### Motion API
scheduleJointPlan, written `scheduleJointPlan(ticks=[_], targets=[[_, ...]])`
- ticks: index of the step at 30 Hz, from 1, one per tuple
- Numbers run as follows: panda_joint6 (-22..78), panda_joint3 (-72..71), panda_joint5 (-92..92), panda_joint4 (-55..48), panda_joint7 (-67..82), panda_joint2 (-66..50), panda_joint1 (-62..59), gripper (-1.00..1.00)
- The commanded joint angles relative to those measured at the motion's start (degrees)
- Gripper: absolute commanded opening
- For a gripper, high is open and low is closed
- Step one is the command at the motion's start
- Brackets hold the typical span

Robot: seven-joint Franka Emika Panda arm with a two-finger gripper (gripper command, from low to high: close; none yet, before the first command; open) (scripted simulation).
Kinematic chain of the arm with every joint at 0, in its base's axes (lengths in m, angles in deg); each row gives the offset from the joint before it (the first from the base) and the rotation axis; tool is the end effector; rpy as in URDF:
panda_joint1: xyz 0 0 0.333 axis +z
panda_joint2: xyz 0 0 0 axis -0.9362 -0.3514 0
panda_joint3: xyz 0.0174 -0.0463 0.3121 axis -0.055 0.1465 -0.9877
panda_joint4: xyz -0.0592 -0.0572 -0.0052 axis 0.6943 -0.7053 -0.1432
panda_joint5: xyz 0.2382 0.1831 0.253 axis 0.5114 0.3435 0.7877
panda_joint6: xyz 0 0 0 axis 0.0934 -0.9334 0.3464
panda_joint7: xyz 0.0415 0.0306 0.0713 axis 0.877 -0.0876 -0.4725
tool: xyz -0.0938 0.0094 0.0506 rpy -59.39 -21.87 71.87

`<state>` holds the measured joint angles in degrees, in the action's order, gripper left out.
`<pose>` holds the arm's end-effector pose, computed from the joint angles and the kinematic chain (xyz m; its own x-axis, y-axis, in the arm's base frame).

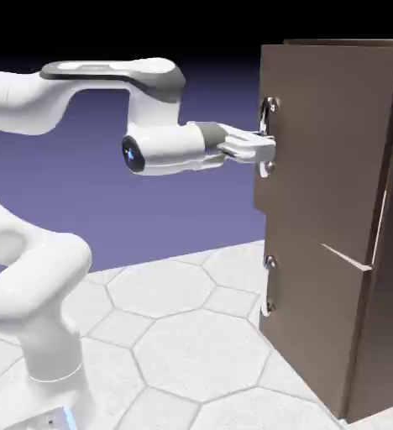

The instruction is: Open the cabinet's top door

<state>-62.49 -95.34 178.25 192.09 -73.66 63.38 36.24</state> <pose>0.3410 -0.0126 0.5564 -0.1141 0.6977 -0.7072 -0.1135 0.6981 0.7070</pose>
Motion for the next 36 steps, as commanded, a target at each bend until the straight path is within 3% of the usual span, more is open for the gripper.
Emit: scheduleJointPlan(ticks=[1, 10, 19, 27, 36], targets=[[1.63, 2.08, -2.41, 1.29, -0.87, 0.8, 1.27, -1.0], [18.0, 20.63, -24.77, 9.24, -7.11, 7.03, 6.58, -1.0], [37.25, 39.32, -45.37, 8.88, -8.52, 5.83, 6.16, -1.0], [56.15, 55.94, -60.86, 0.63, -6.27, -3.45, 8.8, -1.0], [78.58, 74.13, -71.75, -16.06, -1.42, -19.32, 19.39, -1.0]])
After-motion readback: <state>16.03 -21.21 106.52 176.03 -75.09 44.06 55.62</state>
